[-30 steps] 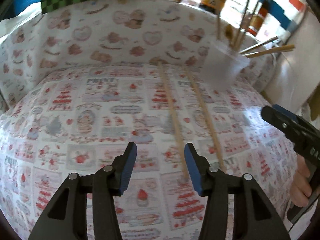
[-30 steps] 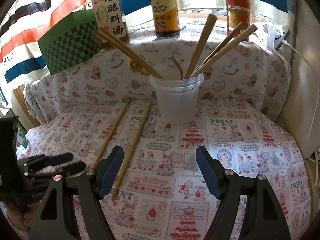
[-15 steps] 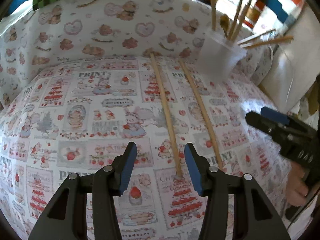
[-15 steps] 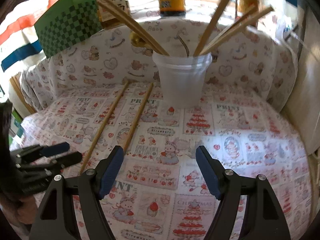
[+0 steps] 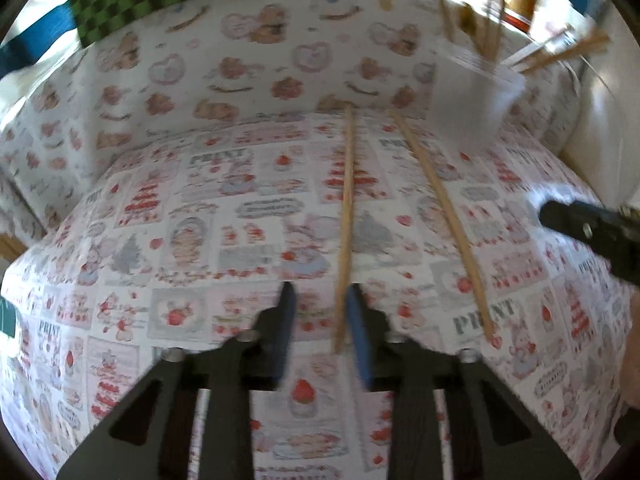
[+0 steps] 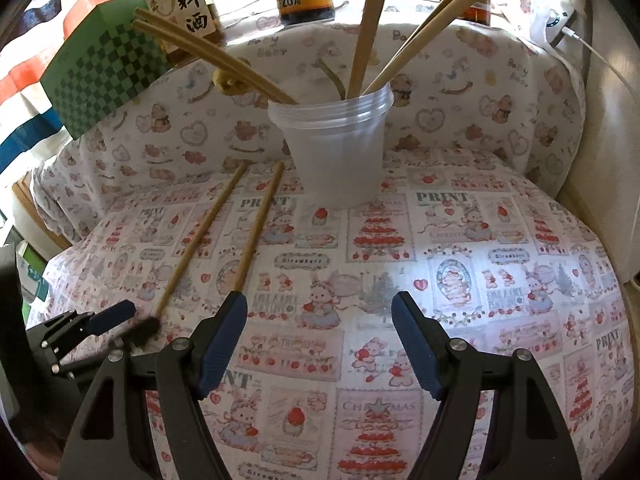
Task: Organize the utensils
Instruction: 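Lower and close the left tool on one chopstick while the right tool closes on the other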
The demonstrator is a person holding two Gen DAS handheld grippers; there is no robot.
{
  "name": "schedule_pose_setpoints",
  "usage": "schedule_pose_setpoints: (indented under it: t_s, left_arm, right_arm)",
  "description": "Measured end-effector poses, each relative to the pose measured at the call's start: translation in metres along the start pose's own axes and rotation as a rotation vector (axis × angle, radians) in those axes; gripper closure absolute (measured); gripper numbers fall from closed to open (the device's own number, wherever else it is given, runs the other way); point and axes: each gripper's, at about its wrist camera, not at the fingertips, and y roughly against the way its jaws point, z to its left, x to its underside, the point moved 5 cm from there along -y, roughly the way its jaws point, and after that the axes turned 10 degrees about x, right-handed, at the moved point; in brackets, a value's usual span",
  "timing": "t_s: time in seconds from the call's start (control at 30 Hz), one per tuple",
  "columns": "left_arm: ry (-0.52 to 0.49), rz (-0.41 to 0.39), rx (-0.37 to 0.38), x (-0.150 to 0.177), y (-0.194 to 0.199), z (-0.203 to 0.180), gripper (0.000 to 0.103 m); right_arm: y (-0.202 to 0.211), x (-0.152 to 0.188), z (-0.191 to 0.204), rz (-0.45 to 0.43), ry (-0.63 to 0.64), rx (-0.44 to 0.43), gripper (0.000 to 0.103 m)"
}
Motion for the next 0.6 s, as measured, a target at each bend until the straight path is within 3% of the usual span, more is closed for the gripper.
schedule_pose_setpoints:
  t_s: [0.03,0.1,0.2,0.27,0.37,0.5,0.6]
  left_arm:
    - [0.027,-0.003,-0.002,-0.001,0.001,0.006,0.097]
    - [0.071,-0.006,0.032,-0.005,-0.001,0.013,0.097]
    - [0.06,-0.039,-0.02,-0.007,0.003,0.015,0.097]
    - [0.051,-0.072,-0.001,-0.009,0.012,0.012,0.098]
    - [0.063,-0.162,0.061,-0.015,0.036,0.011,0.099]
    - [0.086,-0.323,0.069,-0.021,0.07,0.015,0.103]
    - [0.117,-0.412,0.12,-0.023,0.088,0.021,0.103]
  right_arm:
    - [0.0,0.001,0.001,0.002,0.004,-0.001,0.026]
    - [0.0,0.001,0.004,0.0,0.012,0.0,0.026]
    - [0.0,0.002,0.008,-0.003,0.032,-0.001,0.026]
    - [0.001,0.004,0.013,-0.003,0.06,-0.009,0.027]
    - [0.0,0.01,0.026,0.016,0.104,-0.039,0.027]
    - [-0.006,0.021,0.043,0.05,0.154,-0.078,0.035]
    - [-0.005,0.03,0.061,0.036,0.226,-0.087,0.039]
